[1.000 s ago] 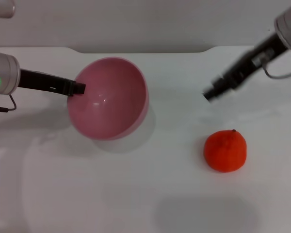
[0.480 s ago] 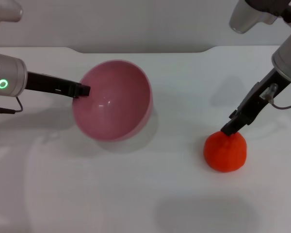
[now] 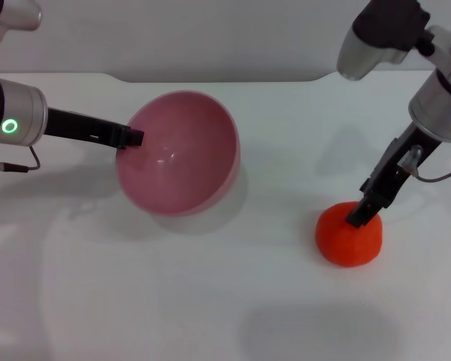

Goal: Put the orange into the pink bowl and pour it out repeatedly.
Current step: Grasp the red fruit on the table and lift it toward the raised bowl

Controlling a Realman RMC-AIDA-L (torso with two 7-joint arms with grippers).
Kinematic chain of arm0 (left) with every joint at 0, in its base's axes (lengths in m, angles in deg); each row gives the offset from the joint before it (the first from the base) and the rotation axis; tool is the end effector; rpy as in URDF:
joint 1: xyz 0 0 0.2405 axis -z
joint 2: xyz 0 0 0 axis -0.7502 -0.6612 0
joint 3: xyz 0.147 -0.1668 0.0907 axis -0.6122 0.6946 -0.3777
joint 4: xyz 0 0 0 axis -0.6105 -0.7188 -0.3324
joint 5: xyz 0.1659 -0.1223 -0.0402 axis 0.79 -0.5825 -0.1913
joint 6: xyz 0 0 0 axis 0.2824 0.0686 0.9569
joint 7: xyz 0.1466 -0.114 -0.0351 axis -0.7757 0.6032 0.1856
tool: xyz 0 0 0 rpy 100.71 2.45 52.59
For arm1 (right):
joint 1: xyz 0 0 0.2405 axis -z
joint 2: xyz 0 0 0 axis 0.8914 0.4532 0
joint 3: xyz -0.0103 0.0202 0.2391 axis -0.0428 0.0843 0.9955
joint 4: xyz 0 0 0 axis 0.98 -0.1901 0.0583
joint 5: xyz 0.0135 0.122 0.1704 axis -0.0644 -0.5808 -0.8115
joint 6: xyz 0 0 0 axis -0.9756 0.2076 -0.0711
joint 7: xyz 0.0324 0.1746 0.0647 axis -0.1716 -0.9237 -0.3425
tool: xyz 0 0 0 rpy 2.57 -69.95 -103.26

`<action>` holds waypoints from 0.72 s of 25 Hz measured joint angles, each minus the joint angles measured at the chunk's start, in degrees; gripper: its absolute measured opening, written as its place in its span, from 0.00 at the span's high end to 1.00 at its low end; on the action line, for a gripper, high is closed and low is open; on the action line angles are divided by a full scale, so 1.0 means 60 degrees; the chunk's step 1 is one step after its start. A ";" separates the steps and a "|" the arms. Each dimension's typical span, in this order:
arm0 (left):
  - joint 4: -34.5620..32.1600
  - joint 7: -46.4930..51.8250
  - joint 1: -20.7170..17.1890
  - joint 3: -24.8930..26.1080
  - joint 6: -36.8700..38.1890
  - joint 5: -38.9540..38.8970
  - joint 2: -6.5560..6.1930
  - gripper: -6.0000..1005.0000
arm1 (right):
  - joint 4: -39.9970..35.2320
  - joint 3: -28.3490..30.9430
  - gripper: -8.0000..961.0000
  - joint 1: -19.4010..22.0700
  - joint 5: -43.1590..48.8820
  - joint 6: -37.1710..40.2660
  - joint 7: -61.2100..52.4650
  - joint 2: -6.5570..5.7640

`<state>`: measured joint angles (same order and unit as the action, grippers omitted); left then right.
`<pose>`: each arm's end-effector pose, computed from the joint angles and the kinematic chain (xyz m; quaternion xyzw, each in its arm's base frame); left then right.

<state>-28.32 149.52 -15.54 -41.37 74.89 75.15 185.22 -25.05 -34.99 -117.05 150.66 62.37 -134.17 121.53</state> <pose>-0.2124 0.4048 -0.0047 -0.8753 -0.4254 -0.0438 0.2255 0.1665 0.3784 -0.0305 -0.9232 0.2666 -0.2637 0.0848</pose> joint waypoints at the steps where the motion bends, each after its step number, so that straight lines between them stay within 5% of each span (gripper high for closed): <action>1: 0.0001 0.0000 0.0008 0.0002 -0.0005 0.0001 0.0000 0.96 | 0.0012 -0.0053 0.41 -0.0012 0.0127 -0.0017 -0.0030 0.0028; 5: 0.0000 0.0000 0.0038 0.0009 -0.0007 0.0005 0.0001 0.96 | 0.0019 -0.0149 0.32 -0.0043 0.0545 -0.0080 -0.0084 0.0110; 18: 0.0001 0.0000 0.0131 -0.0013 0.0067 -0.0004 0.0015 0.96 | 0.0638 -0.0614 0.32 -0.0035 0.0597 -0.0733 -0.0051 0.0337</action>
<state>-28.31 149.52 -14.75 -41.45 75.29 75.13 185.31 -21.22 -38.67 -117.26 154.24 57.97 -134.48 123.55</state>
